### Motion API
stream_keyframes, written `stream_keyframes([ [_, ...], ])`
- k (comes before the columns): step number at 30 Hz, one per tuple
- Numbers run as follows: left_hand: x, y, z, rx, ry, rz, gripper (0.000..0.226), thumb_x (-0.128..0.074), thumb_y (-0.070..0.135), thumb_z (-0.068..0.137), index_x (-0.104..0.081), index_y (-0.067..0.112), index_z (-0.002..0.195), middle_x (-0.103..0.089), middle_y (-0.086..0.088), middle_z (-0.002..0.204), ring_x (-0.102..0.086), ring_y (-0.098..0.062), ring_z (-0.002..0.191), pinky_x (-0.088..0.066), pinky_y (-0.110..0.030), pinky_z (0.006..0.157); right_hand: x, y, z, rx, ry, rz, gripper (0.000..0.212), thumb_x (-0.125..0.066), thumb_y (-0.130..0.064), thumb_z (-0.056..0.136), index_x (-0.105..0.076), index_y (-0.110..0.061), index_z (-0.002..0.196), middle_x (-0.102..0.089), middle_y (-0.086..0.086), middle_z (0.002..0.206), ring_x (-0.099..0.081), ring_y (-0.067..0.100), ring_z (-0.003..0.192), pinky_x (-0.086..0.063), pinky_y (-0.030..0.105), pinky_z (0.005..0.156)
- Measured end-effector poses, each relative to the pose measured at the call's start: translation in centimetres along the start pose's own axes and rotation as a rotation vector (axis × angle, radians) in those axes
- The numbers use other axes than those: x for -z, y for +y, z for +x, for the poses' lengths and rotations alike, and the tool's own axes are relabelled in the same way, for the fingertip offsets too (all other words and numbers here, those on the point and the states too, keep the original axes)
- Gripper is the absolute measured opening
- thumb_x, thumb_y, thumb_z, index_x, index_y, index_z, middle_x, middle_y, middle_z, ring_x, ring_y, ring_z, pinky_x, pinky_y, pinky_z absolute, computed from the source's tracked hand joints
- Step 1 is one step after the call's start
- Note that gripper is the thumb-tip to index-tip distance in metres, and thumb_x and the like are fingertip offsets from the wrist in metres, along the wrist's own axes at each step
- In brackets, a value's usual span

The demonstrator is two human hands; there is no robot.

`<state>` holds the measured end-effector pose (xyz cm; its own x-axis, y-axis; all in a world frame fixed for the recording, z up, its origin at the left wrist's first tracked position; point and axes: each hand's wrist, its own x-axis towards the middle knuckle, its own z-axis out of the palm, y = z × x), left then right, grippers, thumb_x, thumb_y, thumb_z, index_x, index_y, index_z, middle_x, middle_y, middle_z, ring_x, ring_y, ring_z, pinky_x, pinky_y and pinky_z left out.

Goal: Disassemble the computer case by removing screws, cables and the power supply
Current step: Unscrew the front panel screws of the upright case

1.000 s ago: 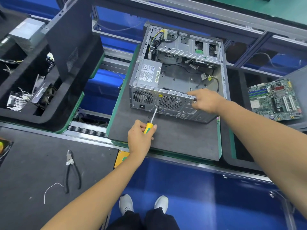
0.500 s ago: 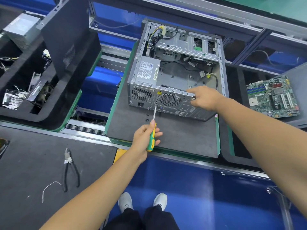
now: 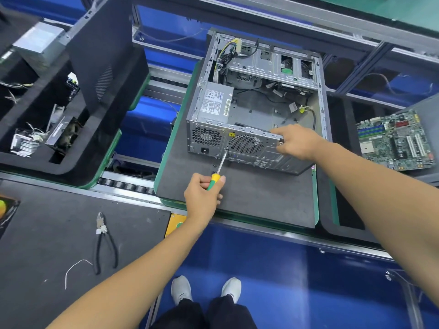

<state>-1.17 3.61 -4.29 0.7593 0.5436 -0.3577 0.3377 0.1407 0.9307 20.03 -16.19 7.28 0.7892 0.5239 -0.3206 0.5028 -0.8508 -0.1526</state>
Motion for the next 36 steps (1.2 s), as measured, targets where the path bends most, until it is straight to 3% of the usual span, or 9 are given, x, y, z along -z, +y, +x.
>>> stream_keyframes([
  [4,0.4,1.0,0.3,0.379,-0.184,-0.365,0.035,-0.085,0.034,0.084,-0.059,0.013,0.092,-0.062,-0.002,0.078,-0.059,-0.010,0.054,-0.055,-0.027,0.052,0.0,0.0,0.0,-0.002,-0.003,-0.009,0.061,-0.062,-0.028,0.090,-0.048,-0.027,0.149,-0.071,0.001,0.093,-0.056,0.022,0.089,-0.039,0.033,0.070],
  [9,1.4,2.2,0.6,0.553,-0.365,-0.519,0.036,-0.082,0.039,0.082,-0.066,0.013,0.100,-0.066,-0.001,0.078,-0.066,-0.009,0.062,-0.061,-0.027,0.065,0.0,0.0,0.0,0.002,-0.008,0.000,0.059,-0.062,-0.028,0.090,-0.050,-0.030,0.147,-0.069,-0.002,0.087,-0.057,0.023,0.089,-0.039,0.033,0.071],
  [14,1.4,2.7,0.4,0.509,-0.362,-0.408,0.037,-0.070,0.042,0.095,-0.069,0.007,0.107,-0.076,-0.003,0.088,-0.077,-0.013,0.088,-0.063,-0.034,0.065,0.0,-0.2,-0.1,-0.005,-0.008,-0.007,0.061,-0.062,-0.027,0.090,-0.048,-0.026,0.149,-0.067,-0.004,0.085,-0.058,0.024,0.088,-0.038,0.033,0.065],
  [16,1.3,2.9,0.4,0.469,-0.335,-0.244,0.041,-0.055,0.048,0.103,-0.072,0.011,0.102,-0.074,-0.001,0.085,-0.075,-0.009,0.078,-0.061,-0.030,0.065,0.0,-0.2,-0.1,-0.002,-0.010,-0.001,0.060,-0.062,-0.026,0.090,-0.049,-0.026,0.149,-0.064,-0.006,0.078,-0.059,0.024,0.086,-0.038,0.032,0.063],
  [19,0.9,3.0,0.4,0.368,-0.296,-0.084,0.051,-0.039,0.049,0.109,-0.069,0.014,0.089,-0.063,0.000,0.073,-0.055,-0.009,0.053,-0.044,-0.023,0.052,0.1,-0.2,-0.1,-0.001,-0.017,0.003,0.061,-0.062,-0.025,0.090,-0.048,-0.025,0.149,-0.067,-0.002,0.078,-0.060,0.026,0.089,-0.038,0.031,0.062],
  [24,1.0,2.8,0.2,0.141,-0.256,0.041,0.042,-0.058,0.052,0.100,-0.055,0.010,0.106,-0.059,-0.004,0.086,-0.054,-0.011,0.054,-0.047,-0.030,0.050,0.2,-0.3,-0.2,0.005,-0.014,-0.002,0.059,-0.062,-0.024,0.089,-0.050,-0.024,0.148,-0.057,-0.013,0.067,-0.057,0.026,0.087,-0.032,0.023,0.057],
  [29,1.4,2.2,0.4,-0.070,-0.093,0.219,0.037,-0.080,0.039,0.088,-0.055,0.012,0.095,-0.069,-0.006,0.083,-0.068,-0.011,0.055,-0.060,-0.042,0.054,0.2,-0.3,-0.1,0.016,-0.013,-0.010,0.057,-0.061,-0.025,0.090,-0.051,-0.024,0.146,-0.060,-0.009,0.068,-0.059,0.027,0.087,-0.036,0.031,0.059],
  [33,1.0,1.9,0.5,-0.050,-0.099,0.202,0.036,-0.075,0.042,0.091,-0.059,0.010,0.094,-0.072,-0.007,0.084,-0.075,-0.013,0.065,-0.059,-0.038,0.061,0.2,-0.1,-0.1,0.014,-0.004,-0.015,0.059,-0.061,-0.025,0.090,-0.049,-0.024,0.148,-0.060,-0.007,0.074,-0.059,0.028,0.093,-0.037,0.033,0.066],
  [36,0.6,2.2,0.2,0.130,-0.180,0.019,0.034,-0.067,0.044,0.098,-0.060,0.011,0.094,-0.070,-0.007,0.090,-0.078,-0.014,0.076,-0.055,-0.028,0.057,0.1,-0.1,-0.1,0.023,0.004,-0.016,0.058,-0.061,-0.025,0.090,-0.051,-0.024,0.147,-0.068,-0.003,0.082,-0.061,0.029,0.096,-0.038,0.033,0.064],
])
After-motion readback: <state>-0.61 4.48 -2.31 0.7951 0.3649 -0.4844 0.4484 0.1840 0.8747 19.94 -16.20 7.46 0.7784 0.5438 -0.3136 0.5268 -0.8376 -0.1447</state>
